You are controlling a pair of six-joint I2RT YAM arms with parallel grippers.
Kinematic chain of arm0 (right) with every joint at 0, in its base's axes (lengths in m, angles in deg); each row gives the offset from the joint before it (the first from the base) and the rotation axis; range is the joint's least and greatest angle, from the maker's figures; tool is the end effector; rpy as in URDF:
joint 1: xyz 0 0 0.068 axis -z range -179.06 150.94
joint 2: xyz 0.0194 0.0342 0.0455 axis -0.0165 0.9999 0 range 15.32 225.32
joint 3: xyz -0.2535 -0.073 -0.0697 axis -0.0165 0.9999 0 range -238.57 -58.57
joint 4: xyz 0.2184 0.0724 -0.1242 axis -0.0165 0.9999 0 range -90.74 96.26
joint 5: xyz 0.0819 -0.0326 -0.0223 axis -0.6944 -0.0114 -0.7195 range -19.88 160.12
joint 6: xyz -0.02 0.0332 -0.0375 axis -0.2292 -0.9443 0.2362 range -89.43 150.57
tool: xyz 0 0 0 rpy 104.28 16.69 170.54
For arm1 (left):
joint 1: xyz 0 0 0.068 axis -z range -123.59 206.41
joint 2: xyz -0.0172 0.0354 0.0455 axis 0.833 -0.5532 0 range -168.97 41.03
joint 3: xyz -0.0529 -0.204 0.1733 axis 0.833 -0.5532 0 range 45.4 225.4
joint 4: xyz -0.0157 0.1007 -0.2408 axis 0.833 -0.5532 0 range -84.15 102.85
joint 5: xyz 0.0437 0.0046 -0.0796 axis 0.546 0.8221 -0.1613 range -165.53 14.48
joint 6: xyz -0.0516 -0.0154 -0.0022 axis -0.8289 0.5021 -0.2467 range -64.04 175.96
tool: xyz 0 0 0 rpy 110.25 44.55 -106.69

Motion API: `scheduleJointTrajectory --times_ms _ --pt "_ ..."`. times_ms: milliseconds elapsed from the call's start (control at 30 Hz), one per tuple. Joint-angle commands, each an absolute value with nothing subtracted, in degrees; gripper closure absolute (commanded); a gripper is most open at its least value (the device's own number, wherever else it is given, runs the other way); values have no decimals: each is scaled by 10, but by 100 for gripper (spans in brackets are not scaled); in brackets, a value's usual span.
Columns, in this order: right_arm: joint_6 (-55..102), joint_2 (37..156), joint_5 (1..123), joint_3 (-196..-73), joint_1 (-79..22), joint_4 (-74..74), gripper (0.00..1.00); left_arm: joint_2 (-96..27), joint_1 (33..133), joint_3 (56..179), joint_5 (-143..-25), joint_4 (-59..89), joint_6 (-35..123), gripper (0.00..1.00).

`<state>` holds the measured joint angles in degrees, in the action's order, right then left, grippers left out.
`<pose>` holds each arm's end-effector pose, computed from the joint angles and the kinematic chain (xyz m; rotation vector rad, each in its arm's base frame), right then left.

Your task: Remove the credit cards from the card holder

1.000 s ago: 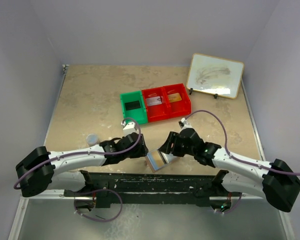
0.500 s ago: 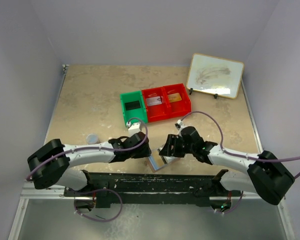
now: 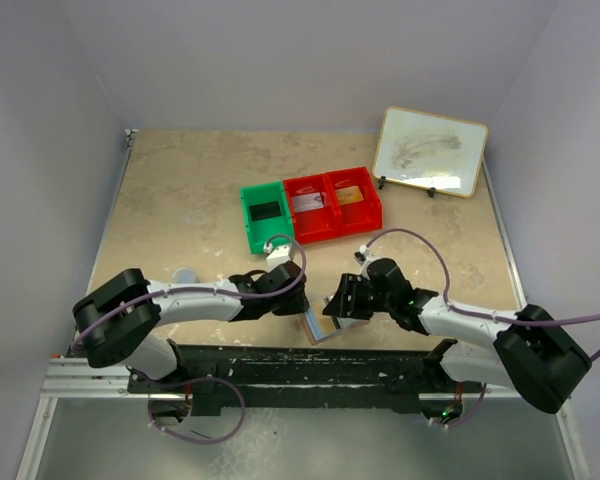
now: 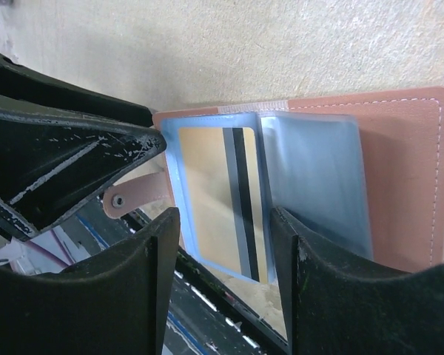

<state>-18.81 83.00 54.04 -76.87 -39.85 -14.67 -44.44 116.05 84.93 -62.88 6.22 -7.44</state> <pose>0.1548 0.1466 0.1480 0.0056 2.4248 1.1241 0.1477 -0.2365 0.1560 -0.1808 2.5669 -0.6297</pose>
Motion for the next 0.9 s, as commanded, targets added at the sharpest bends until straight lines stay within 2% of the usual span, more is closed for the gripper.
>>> scheduleJointTrajectory --times_ms 0,267,333,467,600,767,867 --pt "-206 818 529 -749 -396 -166 45 -447 1161 880 -619 62 -58 66" --pt "-295 774 564 -689 -396 -222 53 -394 1162 918 -545 -24 -31 62" --pt "-315 768 567 -674 -396 -239 57 -371 1162 923 -556 -23 -30 60" --pt "-334 763 572 -655 -396 -255 58 -343 1182 922 -609 19 -48 59" --pt "-341 764 561 -632 -392 -305 58 -368 1230 920 -651 68 -77 58" --pt "-342 778 548 -621 -376 -326 58 -430 1272 931 -627 73 -93 60" --pt "-336 793 536 -622 -363 -337 57 -471 1274 958 -597 16 -86 65"
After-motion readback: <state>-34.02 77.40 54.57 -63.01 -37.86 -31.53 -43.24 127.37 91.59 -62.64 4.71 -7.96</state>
